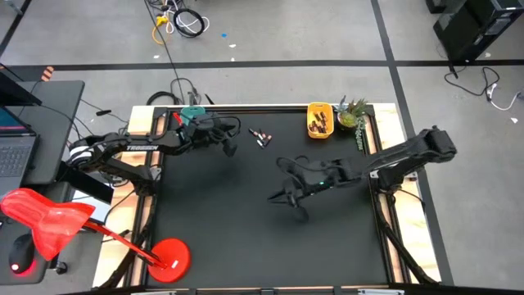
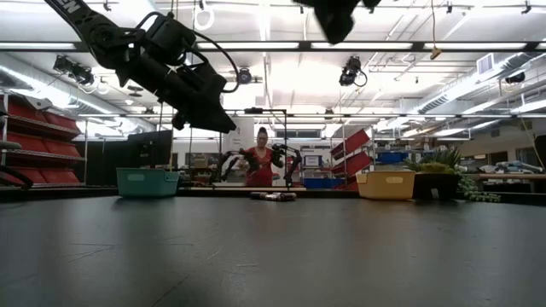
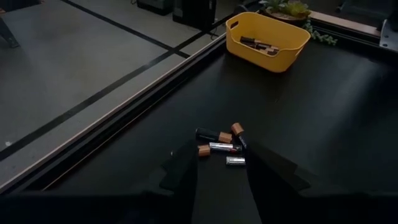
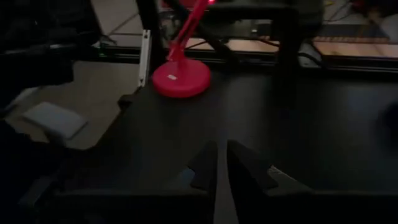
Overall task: Sort batteries
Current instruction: Put the black battery into the yellow bin
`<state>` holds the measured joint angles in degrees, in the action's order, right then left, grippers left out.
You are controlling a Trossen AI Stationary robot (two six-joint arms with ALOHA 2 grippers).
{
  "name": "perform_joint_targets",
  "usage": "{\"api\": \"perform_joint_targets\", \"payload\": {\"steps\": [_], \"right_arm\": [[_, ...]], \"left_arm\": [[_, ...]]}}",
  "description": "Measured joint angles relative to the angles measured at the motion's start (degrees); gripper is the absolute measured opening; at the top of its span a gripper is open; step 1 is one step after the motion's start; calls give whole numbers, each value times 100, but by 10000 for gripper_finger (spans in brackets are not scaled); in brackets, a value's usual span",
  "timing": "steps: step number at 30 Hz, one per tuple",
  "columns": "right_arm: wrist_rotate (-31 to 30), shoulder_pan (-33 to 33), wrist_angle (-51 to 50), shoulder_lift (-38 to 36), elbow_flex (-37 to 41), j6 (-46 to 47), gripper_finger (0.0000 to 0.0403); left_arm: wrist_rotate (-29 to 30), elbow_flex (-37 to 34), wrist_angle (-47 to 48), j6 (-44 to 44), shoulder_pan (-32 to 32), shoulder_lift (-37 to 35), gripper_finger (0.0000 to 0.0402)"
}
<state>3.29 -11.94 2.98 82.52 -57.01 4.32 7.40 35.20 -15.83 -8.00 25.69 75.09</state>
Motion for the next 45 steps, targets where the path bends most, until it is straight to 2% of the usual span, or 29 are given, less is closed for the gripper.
{"api": "perform_joint_targets", "payload": {"steps": [3,8,11,14,17,23,29,32,37,45], "right_arm": [[-86,55,329,318,0,-10,60],[-1781,-11,311,360,0,-180,74],[-2007,216,-102,241,-7,-113,74],[-1911,705,-572,231,-6,-126,75],[-1814,1135,-665,406,-4,-764,85],[-694,2289,-532,883,-4,-1201,135],[-57,3107,-687,1506,-246,-1810,193],[197,3365,-1004,1954,-720,-2069,207],[240,3577,-1853,2639,-1564,-2631,207],[456,3799,-2752,3172,-2188,-3467,202]], "left_arm": [[0,0,51,-5,0,0,140],[14,-2,67,71,0,0,140],[223,-7,62,268,0,0,140],[469,-7,-36,408,1,0,140],[462,-9,-297,472,0,0,140],[434,-9,-617,462,-68,0,140],[435,-9,-826,476,-74,0,140],[435,-9,-905,474,-74,2,140],[435,-84,-958,446,-74,2,140],[498,-267,-1085,438,-74,2,140]]}}
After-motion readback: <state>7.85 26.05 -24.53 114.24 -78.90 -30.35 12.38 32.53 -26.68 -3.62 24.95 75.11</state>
